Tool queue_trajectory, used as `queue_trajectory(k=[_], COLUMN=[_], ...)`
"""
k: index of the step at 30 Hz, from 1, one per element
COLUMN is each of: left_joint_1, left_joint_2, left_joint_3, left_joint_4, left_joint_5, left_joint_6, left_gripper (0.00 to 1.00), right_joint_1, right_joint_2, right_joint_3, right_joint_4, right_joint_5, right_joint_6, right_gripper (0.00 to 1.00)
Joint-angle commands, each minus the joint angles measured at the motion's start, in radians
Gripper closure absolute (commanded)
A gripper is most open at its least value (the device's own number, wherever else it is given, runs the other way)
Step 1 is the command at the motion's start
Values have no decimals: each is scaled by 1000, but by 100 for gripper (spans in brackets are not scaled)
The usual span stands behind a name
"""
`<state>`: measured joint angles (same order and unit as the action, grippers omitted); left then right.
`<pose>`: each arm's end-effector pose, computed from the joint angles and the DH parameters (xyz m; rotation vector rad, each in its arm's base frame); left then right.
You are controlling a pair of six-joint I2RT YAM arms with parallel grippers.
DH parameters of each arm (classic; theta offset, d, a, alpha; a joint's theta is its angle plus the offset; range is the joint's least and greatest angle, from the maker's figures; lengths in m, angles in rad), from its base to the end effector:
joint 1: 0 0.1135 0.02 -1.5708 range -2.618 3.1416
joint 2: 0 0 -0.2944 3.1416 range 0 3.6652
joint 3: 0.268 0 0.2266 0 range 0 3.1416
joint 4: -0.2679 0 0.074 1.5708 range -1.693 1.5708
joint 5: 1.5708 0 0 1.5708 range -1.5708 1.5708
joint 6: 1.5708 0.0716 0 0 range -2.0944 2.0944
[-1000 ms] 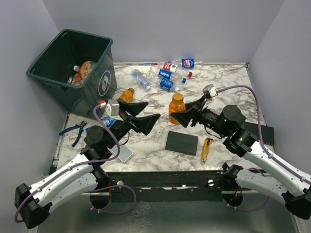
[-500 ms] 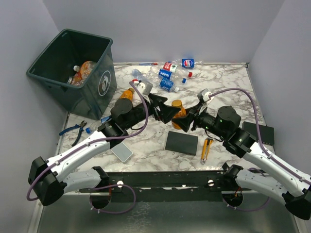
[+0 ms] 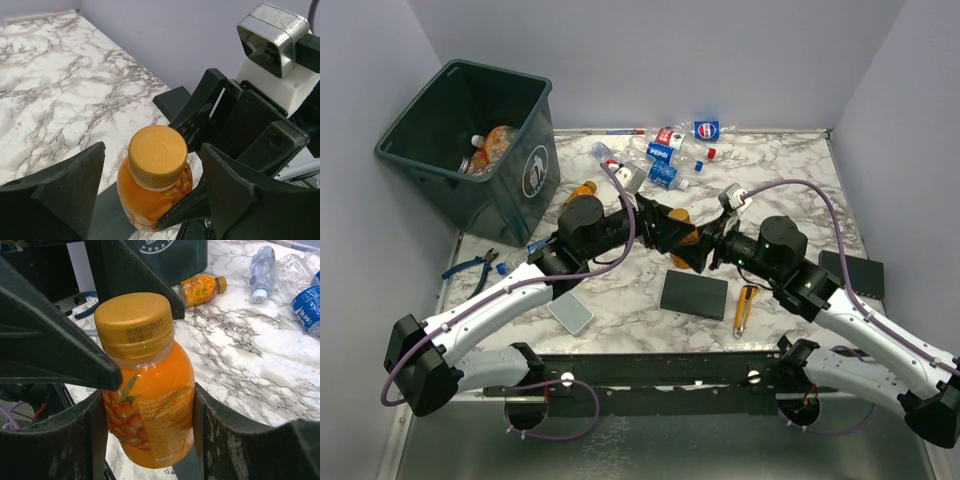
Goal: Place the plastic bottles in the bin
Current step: Pick up the plastic bottle at the center of the board.
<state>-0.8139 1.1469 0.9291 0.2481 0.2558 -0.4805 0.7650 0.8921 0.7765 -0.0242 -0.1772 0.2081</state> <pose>0.1711 -0.2076 0.3976 0.4924 1.6002 -1.2019 0.1371 0.1492 0.3569 -0.6222 1.6757 0.8643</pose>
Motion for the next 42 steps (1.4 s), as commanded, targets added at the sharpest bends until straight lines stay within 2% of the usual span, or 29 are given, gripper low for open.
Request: queue_trajectory(k=[1, 5, 8, 12, 13, 14, 17, 18, 20, 26, 30, 33, 35, 36, 40, 42], left_joint_1=[-6, -7, -8, -9, -11, -11, -11, -11, -10, -8, -4, 21, 85, 137, 418, 513], left_joint_2=[35, 49, 50, 44, 41, 37, 20, 13, -3, -70, -65, -19, 26, 49, 129, 169], left_joint_3=[39, 37, 31, 24, 23, 21, 13, 11, 10, 115, 263, 384, 467, 512, 670, 728], left_joint_4=[-4, -3, 4, 14, 15, 18, 20, 18, 10, -120, -218, -239, -234, -244, -304, -297], left_joint_5=[27, 24, 17, 1, -3, -13, -57, -79, -133, -389, -728, -965, -1058, -1059, -991, -1003], left_joint_6=[-10, -9, -7, -2, 0, 4, 16, 22, 42, 215, 401, 560, 629, 630, 498, 463], left_gripper=[28, 44, 60, 75, 78, 82, 91, 95, 100, 100, 100, 100, 100, 100, 100, 100], right_joint_1=[6, 7, 6, 7, 6, 6, 6, 6, 6, 6, 5, 6, 6, 7, 6, 6], right_joint_2=[10, 13, 15, 19, 20, 22, 19, 15, 7, -65, -147, -209, -236, -242, -245, -243], right_joint_3=[-3, -2, -2, -2, 1, 4, 16, 23, 43, 125, 134, 71, 31, 15, -40, -67], right_joint_4=[16, 17, 17, 17, 17, 16, 8, 2, -22, -127, -145, -107, -79, -72, -53, -46], right_joint_5=[-31, -36, -39, -45, -46, -52, -73, -81, -95, -90, 18, 136, 214, 242, 312, 316], right_joint_6=[-8, -8, -10, -6, -5, -1, 19, 26, 35, 42, 45, 56, 69, 74, 113, 135], right_gripper=[75, 75, 75, 73, 65, 51, 3, 1, 0, 0, 0, 0, 0, 0, 0, 0])
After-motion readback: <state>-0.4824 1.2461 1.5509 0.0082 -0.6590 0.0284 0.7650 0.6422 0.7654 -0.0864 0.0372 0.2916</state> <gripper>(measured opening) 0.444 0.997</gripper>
